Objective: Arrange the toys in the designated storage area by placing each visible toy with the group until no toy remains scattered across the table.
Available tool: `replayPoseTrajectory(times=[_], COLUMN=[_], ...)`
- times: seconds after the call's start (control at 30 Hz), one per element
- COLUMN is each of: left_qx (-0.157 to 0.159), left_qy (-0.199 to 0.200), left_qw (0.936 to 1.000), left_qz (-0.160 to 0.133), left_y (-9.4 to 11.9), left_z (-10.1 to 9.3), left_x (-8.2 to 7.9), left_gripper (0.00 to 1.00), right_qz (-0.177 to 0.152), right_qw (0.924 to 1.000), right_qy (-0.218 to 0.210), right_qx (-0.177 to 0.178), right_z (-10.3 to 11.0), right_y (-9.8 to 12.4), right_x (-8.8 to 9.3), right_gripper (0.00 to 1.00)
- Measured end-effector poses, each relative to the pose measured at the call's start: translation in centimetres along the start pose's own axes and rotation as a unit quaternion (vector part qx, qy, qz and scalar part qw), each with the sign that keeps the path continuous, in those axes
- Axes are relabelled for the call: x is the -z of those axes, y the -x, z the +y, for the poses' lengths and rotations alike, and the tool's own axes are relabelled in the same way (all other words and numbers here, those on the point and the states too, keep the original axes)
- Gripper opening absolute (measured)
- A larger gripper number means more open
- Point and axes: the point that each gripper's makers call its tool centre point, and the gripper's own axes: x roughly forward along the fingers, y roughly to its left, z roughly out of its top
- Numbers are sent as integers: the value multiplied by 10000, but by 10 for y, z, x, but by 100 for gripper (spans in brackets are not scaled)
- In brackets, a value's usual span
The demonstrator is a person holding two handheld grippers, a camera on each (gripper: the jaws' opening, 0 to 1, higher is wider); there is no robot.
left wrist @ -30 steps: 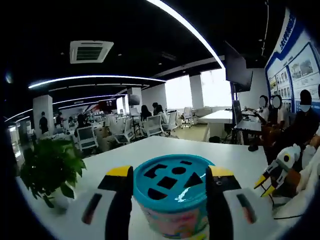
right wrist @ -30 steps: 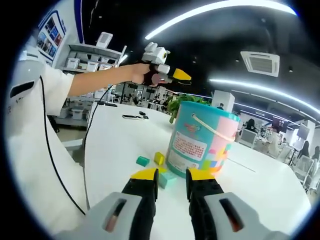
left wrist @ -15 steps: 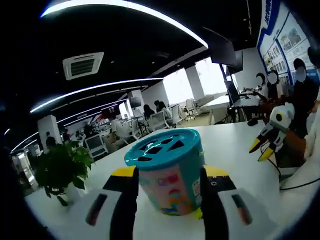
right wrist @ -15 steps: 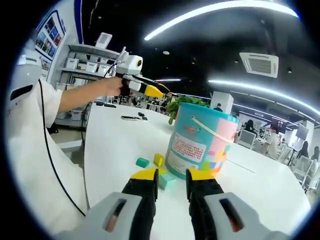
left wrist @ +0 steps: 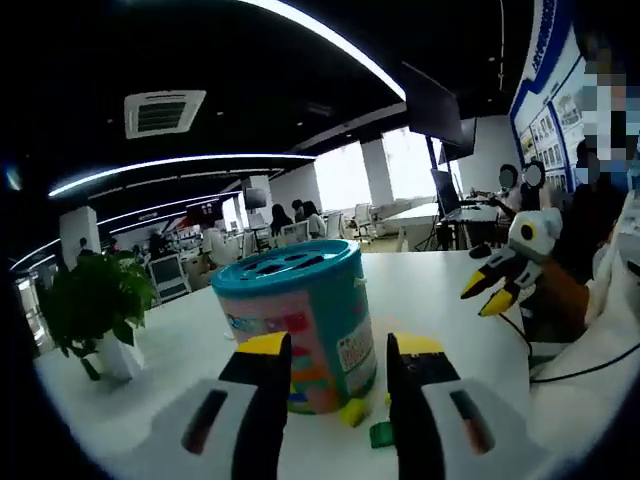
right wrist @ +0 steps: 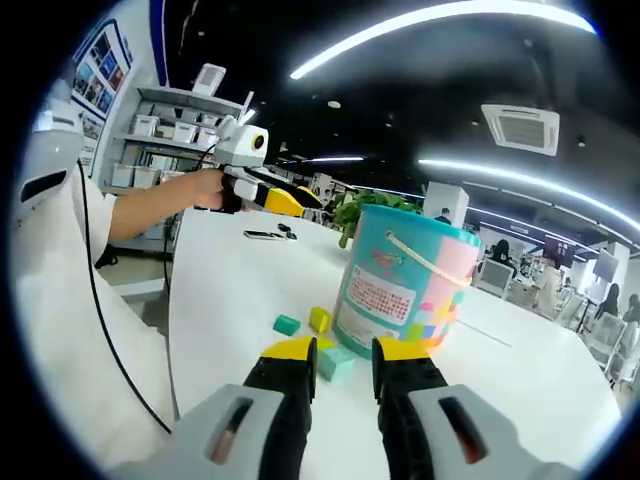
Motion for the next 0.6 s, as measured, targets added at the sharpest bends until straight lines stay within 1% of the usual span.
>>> replayPoseTrajectory(times=[0.07, 0.13, 0.2, 0.23, 0.27, 0.43, 0.6], left_qx=[65, 85, 123, 195, 239, 303, 308], left_qy=[88, 201, 317, 337, 363, 412, 434], left_qw=[9999, 9998, 9994, 9992, 9989, 9985, 9986], left_qz=[25, 32, -14, -63, -150, -208, -81], left_y=[-2, -3, -2, -1, 1, 2, -2], left_z=[-2, -3, -5, -8, -10, -12, -13], left_x=[11, 16, 18, 18, 15, 17, 32], left_gripper=[31, 30, 26, 23, 22, 22, 22], right_qz=[17, 24, 23, 23, 24, 21, 0], right_qw=[10000, 10000, 10000, 10000, 10000, 10000, 10000], right_qy=[2, 1, -4, -8, -6, -7, 9], right_qx=[0, 3, 10, 10, 8, -17, -3], right_z=[0, 0, -1, -1, -1, 0, 1], right_y=[0, 1, 1, 1, 0, -1, 0], right_x=[1, 2, 2, 2, 2, 2, 1], right_gripper=[22, 22, 22, 22, 22, 22, 22])
